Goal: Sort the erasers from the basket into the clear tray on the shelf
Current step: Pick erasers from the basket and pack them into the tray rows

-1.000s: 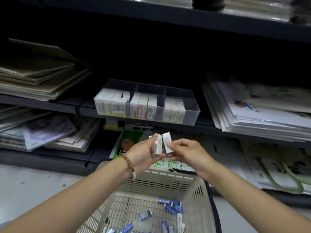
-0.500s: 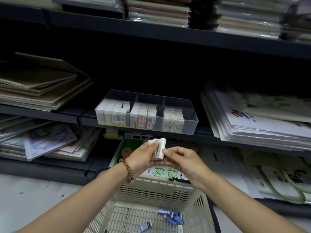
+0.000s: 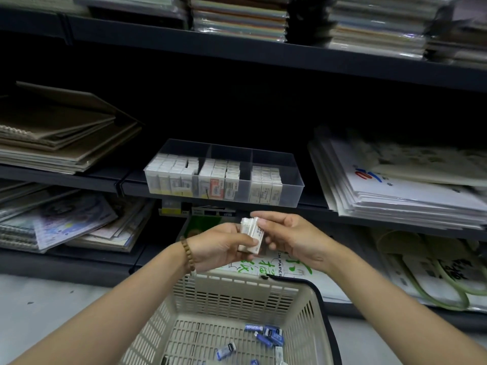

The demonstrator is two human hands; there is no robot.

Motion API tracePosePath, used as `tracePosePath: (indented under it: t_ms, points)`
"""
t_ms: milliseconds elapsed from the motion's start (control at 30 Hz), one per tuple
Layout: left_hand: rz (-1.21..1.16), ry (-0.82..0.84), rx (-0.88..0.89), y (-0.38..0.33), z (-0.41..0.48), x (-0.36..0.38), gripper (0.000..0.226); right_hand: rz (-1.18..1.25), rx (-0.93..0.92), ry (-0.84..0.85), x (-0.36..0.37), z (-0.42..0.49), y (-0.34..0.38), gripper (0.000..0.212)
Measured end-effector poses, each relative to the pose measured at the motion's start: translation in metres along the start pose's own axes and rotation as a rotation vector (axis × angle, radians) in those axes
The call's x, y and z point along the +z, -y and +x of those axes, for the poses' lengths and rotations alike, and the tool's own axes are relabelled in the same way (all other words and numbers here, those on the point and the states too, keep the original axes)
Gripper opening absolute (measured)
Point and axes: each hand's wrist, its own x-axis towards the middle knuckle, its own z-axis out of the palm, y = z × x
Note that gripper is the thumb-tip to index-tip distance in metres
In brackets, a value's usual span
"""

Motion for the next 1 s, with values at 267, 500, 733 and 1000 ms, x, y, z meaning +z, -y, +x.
tracePosePath:
  t_ms: [267,500,733,1000]
  points:
    - [0.12,0.023,0.013,-0.003,0.003,0.002,0.018,0.034,-0.003,0.044,-0.01,-0.005,0.007,0.029]
    - [0.469,-0.111,0.097,-0.006,0.008,-0.007,0.037,0.135,-0.133,-0.099,-0.009,-0.002,0.007,0.034]
    - [0.616,-0.116,0.247,-0.016,0.021,-0.009,0.031,0.205,-0.064,-0.08,-0.013,0.002,0.017,0.034]
    - [0.528,-0.428,0.504,-0.044,0.033,-0.012,0.05,0.046,-0.172,-0.147,-0.049,0.02,0.068,0.03]
